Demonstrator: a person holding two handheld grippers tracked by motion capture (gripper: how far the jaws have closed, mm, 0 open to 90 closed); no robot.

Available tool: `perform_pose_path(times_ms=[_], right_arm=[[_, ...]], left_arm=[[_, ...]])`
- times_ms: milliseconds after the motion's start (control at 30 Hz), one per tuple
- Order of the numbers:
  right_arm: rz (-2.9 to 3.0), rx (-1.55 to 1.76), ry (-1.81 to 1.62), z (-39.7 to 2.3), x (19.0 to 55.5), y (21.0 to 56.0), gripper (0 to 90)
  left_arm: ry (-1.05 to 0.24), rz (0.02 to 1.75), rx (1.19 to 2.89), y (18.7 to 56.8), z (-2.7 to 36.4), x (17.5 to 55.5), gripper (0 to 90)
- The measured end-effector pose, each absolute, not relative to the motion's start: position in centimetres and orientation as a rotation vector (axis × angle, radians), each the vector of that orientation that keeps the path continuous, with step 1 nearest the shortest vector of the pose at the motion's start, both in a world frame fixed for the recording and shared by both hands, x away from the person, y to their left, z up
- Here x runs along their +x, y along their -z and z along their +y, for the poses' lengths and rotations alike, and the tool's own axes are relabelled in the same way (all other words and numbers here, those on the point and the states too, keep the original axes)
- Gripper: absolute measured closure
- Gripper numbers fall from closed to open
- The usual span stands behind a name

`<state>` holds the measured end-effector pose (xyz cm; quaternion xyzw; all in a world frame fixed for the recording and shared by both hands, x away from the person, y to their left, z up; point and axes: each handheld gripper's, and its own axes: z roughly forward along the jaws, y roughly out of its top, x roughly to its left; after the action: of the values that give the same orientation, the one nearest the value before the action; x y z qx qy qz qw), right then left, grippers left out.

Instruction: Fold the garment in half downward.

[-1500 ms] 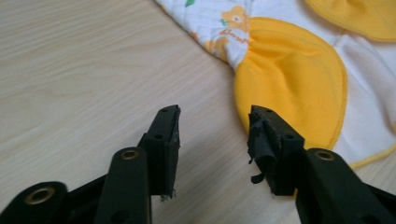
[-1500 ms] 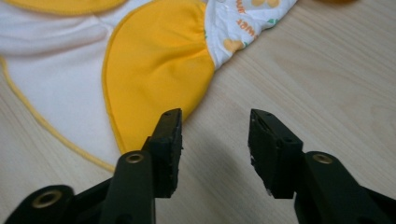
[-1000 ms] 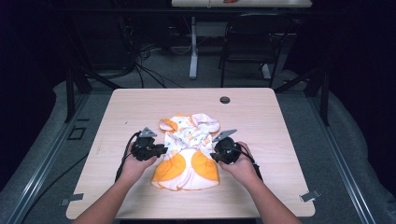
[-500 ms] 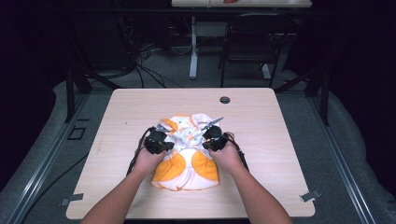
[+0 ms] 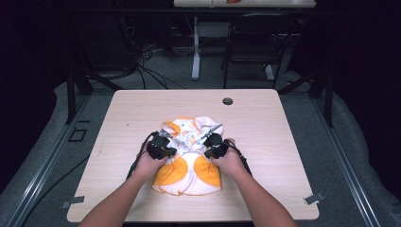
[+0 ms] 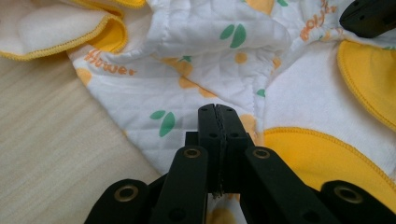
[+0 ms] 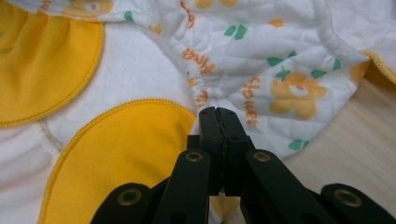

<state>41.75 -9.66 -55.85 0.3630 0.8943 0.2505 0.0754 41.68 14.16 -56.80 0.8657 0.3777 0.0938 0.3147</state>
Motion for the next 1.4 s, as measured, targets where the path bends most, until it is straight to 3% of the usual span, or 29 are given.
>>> perform_pose_path(times_ms=[1000, 1133, 1233, 1400], right_arm=[[2.786, 0.960, -0.804, -10.6, 35.5, 56.0, 90.0], [2.809, 0.964, -0.792, -10.6, 35.3, 55.8, 90.0], [2.809, 0.954, -0.794, -10.6, 35.5, 55.5, 89.7], [2.729, 0.973, -0.895, -10.9, 38.4, 52.7, 89.8]], left_arm=[[-0.121, 0.870, 2.314, 56.9, 14.9, 35.5, 90.0], [-0.094, 0.862, 2.327, 56.8, 15.0, 35.5, 90.0], [-0.151, 0.854, 2.333, 56.0, 15.1, 36.0, 89.9], [-0.202, 0.870, 2.285, 54.0, 15.0, 38.8, 88.3]])
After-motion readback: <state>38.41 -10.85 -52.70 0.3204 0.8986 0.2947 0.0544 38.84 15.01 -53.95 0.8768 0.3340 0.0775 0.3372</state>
